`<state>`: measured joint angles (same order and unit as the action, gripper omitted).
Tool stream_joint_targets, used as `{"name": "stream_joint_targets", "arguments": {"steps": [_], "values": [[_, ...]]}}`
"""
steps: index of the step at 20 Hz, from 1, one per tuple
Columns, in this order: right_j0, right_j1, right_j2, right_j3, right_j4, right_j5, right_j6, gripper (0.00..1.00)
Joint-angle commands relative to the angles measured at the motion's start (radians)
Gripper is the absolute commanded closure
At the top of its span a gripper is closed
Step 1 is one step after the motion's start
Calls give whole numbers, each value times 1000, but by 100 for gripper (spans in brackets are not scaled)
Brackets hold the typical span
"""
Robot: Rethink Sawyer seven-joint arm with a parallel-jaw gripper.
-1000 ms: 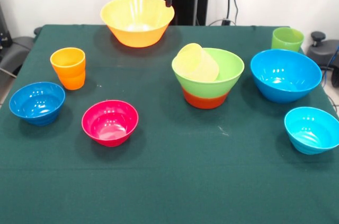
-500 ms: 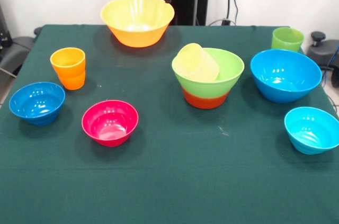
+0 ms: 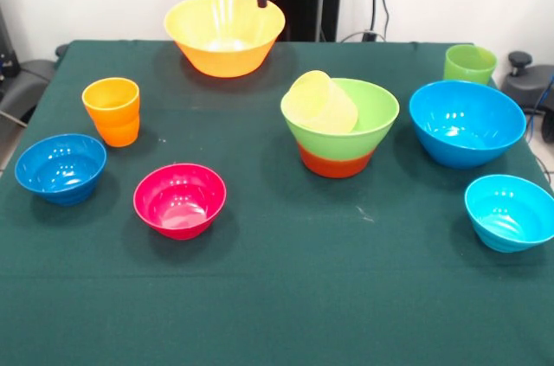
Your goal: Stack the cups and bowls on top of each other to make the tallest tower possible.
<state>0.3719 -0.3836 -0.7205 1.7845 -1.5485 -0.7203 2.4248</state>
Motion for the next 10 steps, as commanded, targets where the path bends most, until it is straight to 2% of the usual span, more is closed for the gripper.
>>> {"name": "stream_joint_targets", "arguments": {"steps": [1,5,10], "values": [[-41,-12,165,49,159,122,-230,0],[-54,0,155,57,241,121,-307,0],[-21,24,142,52,233,122,-276,0]]}}
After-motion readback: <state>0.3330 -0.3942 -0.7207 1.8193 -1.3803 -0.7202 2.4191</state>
